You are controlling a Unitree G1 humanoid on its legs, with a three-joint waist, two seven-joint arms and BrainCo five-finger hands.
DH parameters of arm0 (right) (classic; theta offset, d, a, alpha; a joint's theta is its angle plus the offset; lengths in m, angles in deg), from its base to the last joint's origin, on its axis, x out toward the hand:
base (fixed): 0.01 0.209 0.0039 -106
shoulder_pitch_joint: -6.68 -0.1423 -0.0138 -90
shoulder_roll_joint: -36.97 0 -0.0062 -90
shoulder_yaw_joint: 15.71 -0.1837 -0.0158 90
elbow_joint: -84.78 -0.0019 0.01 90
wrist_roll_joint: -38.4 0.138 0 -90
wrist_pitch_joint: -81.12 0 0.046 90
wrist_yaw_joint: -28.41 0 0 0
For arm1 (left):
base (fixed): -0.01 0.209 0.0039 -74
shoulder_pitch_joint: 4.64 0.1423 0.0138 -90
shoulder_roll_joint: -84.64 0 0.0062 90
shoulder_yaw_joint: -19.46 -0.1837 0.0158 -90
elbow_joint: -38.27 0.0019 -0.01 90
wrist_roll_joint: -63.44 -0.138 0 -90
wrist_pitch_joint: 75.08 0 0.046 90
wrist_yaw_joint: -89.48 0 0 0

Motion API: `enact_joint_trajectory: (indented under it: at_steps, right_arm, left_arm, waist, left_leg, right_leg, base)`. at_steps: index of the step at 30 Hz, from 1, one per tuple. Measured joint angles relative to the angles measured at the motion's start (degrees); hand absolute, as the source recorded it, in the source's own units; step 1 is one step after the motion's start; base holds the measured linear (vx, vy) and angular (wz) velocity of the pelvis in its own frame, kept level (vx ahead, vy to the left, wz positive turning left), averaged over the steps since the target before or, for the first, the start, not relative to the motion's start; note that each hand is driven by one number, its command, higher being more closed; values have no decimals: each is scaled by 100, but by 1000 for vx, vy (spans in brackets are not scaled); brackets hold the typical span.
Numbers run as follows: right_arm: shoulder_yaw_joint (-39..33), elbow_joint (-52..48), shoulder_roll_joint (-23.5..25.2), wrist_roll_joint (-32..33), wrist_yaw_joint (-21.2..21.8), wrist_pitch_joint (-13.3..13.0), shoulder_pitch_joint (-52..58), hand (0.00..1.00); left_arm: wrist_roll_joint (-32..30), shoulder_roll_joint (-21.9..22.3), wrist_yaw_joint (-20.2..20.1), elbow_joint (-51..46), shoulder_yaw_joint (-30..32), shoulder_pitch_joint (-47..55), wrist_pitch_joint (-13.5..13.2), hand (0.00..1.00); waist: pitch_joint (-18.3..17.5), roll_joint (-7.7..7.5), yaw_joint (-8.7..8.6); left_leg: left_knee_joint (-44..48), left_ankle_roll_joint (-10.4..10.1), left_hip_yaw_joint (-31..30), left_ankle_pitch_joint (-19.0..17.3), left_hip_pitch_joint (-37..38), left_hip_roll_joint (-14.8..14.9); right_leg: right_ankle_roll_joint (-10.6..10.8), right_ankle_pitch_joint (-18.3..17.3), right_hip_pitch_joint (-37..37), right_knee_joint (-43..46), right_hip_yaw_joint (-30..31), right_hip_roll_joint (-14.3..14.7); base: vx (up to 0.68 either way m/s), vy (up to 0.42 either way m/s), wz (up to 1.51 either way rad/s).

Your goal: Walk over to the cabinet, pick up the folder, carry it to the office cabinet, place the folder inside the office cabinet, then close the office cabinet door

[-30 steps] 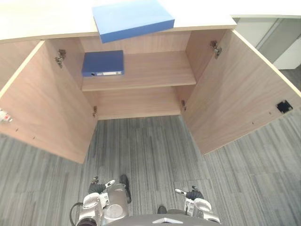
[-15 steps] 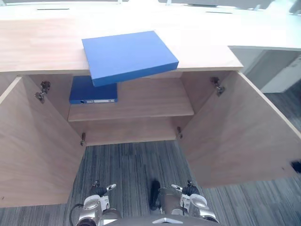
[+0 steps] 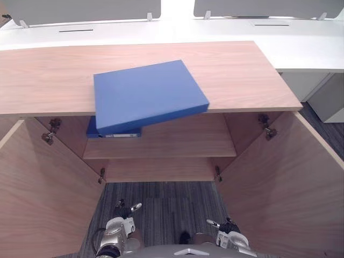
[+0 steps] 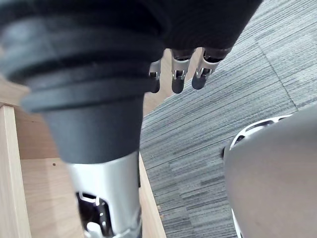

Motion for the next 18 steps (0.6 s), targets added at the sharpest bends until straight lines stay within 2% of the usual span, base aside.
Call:
enact_joint_trajectory:
  at_steps: [1, 4, 7, 14, 16, 18]
  right_arm:
    - [-52, -6, 98, -1, 2, -6, 49, 0]
    - [-55, 16, 186, -8, 3, -10, 87, 0]
    - [-57, 79, 162, -22, 9, -24, 96, 0]
    - [-46, 375, 21, -22, 7, -31, 47, 0]
    - [-22, 437, -20, -23, 1, -30, 12, 0]
    - [169, 421, -53, -21, -20, -50, 17, 0]
  left_arm:
    - [0, -88, 3, 0, -27, 35, -2, 0]
    - [-15, -221, -3, 111, -41, 85, 2, 0]
    - [-110, -281, -14, 160, -191, 181, 0, 0]
    - [-107, -443, 5, 187, -549, 293, -4, 0]
    - [-106, -468, 59, 32, -658, 351, -15, 0]
    - [-98, -463, 256, -690, -864, 649, -25, 0]
  waist:
    - [-82, -135, 3]
    - [-129, -207, -11]
    - [-214, -196, -17]
    - [-274, -84, -23]
    - [-283, -87, -16]
    - [-287, -117, -16]
  left_leg:
    - [-227, 24, 46, 41, 86, -147]
    - [-630, 93, 204, 139, 437, -417]
    - [-1196, 152, 283, 374, 756, -662]
    - [-2215, 231, 61, 932, 1154, -850]
    - [-2332, 272, -67, 993, 1202, -892]
    - [-2350, 302, -199, 1014, 1177, -951]
  right_leg:
    - [91, 67, 14, -163, 34, -112]
    - [218, 246, 282, -541, 143, -273]
    - [278, 407, 416, -822, 260, -357]
    - [283, 542, 434, -1012, 259, -312]
    - [294, 568, 454, -1055, 256, -310]
    - [297, 590, 457, -1100, 257, -340]
  base:
    - [97, 149, -3]
    - [79, 125, -11]
    - [-7, 92, -12]
    - [-61, 1, 1]
    - [-62, 5, 4]
    - [-44, 31, 6]
